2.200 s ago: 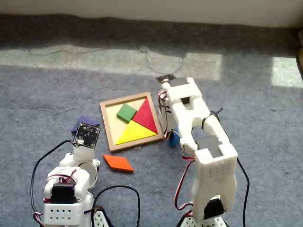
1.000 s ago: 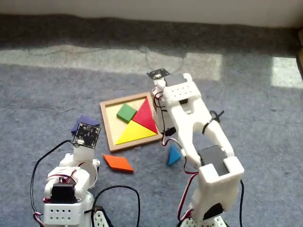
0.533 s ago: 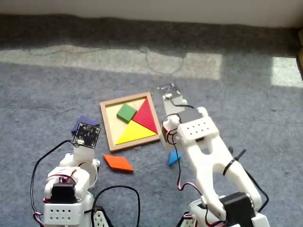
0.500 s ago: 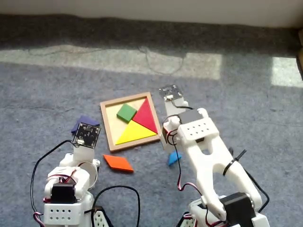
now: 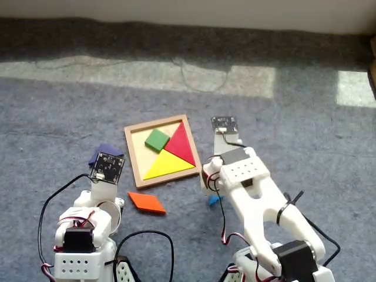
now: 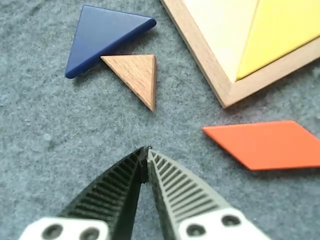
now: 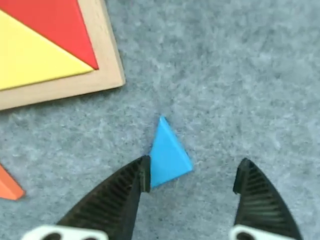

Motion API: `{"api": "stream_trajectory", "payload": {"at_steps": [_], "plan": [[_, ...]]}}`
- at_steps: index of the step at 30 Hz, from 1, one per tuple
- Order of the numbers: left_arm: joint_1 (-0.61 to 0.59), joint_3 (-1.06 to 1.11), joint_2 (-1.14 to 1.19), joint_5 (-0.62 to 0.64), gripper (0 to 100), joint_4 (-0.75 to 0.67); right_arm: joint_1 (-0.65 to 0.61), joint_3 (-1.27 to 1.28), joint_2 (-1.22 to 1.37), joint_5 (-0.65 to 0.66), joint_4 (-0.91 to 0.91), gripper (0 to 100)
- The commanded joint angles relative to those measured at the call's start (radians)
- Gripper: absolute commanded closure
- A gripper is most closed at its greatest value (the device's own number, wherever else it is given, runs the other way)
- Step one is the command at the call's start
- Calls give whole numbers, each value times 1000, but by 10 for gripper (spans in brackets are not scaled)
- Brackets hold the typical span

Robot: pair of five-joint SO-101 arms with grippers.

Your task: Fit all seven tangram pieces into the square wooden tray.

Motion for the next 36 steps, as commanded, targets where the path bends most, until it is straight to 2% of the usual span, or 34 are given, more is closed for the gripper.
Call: {"api": "stream_trajectory", "payload": {"at_steps": [1, 12, 19, 27, 31, 36], "plan": [[-10, 19, -8, -5, 995, 6, -45, 33, -48, -9, -50, 752], [-10, 19, -8, -5, 995, 6, -61, 39, -47, -2, -54, 811], [-10, 19, -8, -5, 995, 6, -59, 42, -44, 0, -54, 815], [-10, 19, -8, -5, 995, 6, -56, -61, 203, 0, -36, 815], [-10, 19, -8, -5, 995, 6, -56, -120, 245, 0, 7, 817], [-10, 19, -8, -5, 995, 6, -56, -124, 248, 0, 4, 918]]}}
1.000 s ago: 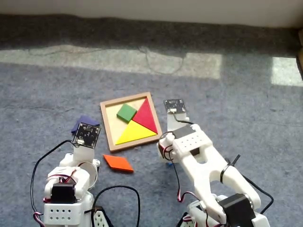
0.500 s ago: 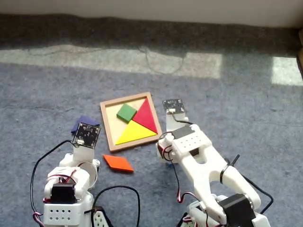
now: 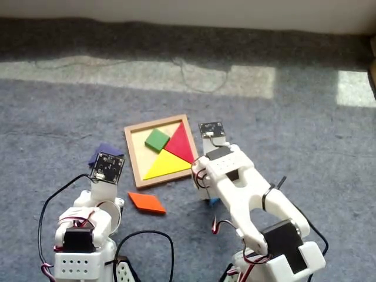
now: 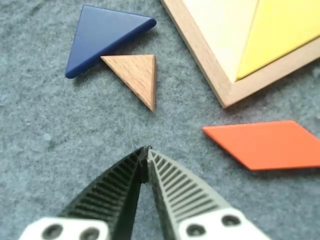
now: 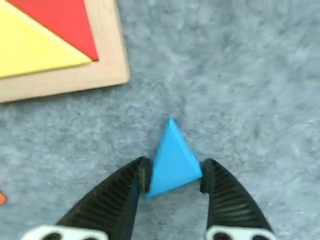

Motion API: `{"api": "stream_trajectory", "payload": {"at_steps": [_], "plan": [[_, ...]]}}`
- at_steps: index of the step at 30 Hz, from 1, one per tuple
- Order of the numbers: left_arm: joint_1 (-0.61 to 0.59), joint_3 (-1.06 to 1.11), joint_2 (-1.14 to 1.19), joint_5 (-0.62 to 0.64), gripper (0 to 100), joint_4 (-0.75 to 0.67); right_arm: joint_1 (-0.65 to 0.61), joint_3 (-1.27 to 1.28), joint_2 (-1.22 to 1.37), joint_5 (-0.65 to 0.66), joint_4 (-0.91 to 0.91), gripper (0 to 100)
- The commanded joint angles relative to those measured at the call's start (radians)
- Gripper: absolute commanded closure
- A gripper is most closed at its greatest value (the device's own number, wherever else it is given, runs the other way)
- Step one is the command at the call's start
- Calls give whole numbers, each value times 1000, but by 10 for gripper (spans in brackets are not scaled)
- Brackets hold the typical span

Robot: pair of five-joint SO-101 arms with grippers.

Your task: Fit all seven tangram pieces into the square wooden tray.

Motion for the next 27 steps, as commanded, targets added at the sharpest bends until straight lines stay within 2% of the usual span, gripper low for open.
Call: {"api": "stream_trajectory", "payload": {"at_steps": [1, 16, 21, 27], "plan": [[-10, 19, -8, -5, 995, 3, -13, -28, 21, 3, -2, 933], [-10, 19, -8, -5, 995, 3, -1, -35, 18, 5, 4, 942], [-10, 19, -8, -5, 995, 3, 21, -35, 10, 49, 5, 943], [-10, 19, -8, -5, 995, 3, 15, -25, -142, 52, -1, 943]]}}
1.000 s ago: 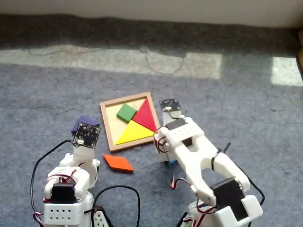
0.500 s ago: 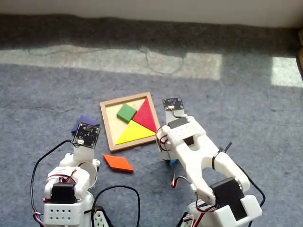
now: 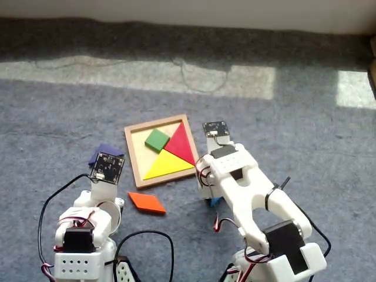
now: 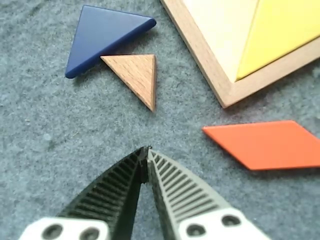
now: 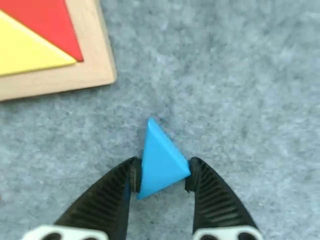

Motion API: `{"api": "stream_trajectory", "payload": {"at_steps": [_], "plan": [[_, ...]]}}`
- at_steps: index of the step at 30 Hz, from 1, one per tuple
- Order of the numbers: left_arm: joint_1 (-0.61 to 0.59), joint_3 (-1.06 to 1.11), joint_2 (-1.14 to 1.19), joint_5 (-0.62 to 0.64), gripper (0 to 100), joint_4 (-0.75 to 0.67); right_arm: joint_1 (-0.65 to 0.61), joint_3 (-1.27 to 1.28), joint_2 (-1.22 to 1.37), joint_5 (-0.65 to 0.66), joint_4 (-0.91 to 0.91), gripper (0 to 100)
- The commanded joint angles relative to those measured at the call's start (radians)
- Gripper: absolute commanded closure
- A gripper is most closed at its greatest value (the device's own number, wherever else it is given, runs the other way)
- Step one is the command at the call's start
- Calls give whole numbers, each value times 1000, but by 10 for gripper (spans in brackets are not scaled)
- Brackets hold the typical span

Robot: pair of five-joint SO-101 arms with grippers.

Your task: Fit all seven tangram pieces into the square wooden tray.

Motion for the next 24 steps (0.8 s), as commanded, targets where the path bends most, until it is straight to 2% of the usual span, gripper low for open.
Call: {"api": "stream_trajectory", "payload": {"at_steps": [1, 24], "plan": [[-10, 19, -8, -5, 995, 3, -8, -24, -113, 17, -10, 943], [-10, 19, -8, -5, 995, 3, -48, -25, -294, 95, 16, 943]]}}
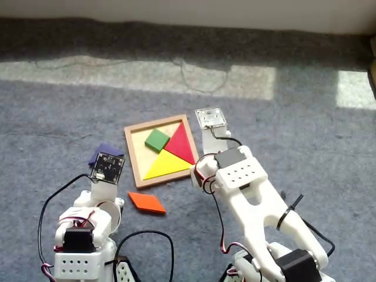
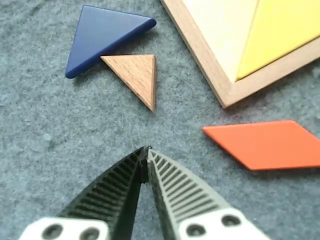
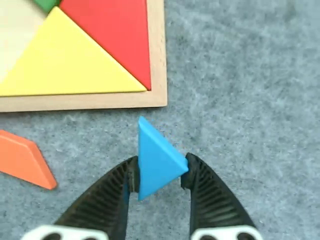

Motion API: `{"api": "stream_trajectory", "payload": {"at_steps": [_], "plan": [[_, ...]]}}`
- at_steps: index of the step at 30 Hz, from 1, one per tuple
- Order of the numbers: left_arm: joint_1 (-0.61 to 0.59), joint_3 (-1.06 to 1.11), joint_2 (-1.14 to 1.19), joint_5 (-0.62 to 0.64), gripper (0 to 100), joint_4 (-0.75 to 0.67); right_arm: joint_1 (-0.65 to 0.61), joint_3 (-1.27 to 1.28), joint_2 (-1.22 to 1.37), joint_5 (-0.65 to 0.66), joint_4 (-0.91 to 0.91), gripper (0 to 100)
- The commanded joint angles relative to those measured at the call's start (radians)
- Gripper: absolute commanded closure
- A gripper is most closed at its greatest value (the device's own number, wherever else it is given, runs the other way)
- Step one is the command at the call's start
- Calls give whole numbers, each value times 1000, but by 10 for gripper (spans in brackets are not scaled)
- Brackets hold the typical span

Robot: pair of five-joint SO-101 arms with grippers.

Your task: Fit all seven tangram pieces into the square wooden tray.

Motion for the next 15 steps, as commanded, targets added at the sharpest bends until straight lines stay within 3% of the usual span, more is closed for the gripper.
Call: {"api": "stream_trajectory", "payload": {"at_steps": [1, 4, 15], "plan": [[-10, 19, -8, -5, 995, 3, -27, -59, -33, 68, -12, 943], [-10, 19, -8, -5, 995, 3, -65, -128, -5, 130, -24, 943], [-10, 19, -8, -5, 995, 3, -128, -561, 444, 127, -21, 942]]}}
